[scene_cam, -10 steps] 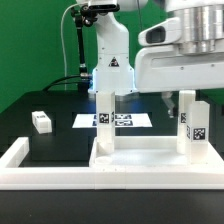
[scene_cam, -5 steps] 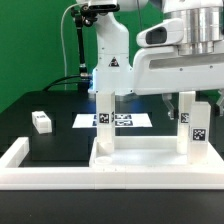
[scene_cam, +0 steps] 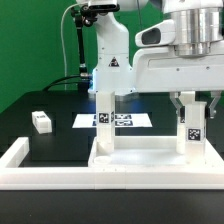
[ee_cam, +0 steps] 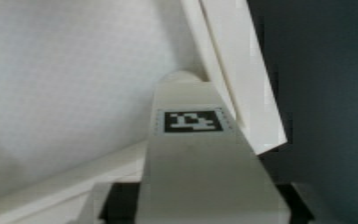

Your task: Assemble desk

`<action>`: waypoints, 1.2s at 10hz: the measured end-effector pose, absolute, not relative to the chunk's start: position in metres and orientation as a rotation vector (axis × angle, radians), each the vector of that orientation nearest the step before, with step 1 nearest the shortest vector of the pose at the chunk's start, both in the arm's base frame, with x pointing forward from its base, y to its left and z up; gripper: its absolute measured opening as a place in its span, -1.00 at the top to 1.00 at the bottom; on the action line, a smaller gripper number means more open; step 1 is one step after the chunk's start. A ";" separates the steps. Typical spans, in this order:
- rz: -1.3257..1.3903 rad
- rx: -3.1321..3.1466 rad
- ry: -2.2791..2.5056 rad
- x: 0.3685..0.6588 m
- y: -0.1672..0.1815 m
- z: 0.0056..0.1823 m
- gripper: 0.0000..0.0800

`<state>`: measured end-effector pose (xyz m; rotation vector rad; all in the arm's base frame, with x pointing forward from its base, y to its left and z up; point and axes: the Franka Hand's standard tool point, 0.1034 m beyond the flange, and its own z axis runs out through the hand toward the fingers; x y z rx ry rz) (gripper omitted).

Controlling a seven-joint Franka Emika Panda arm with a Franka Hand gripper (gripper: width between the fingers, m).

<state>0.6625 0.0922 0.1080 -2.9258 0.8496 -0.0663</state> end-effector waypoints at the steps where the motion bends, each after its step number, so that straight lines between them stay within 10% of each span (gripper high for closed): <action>1: -0.062 -2.849 1.086 0.663 0.095 0.108 0.28; 12: 0.152 -1.810 2.343 0.666 0.090 0.107 0.27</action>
Offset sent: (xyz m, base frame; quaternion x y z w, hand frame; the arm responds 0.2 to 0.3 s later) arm 0.0114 -0.0020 0.0042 0.0771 -0.0448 0.3053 0.9481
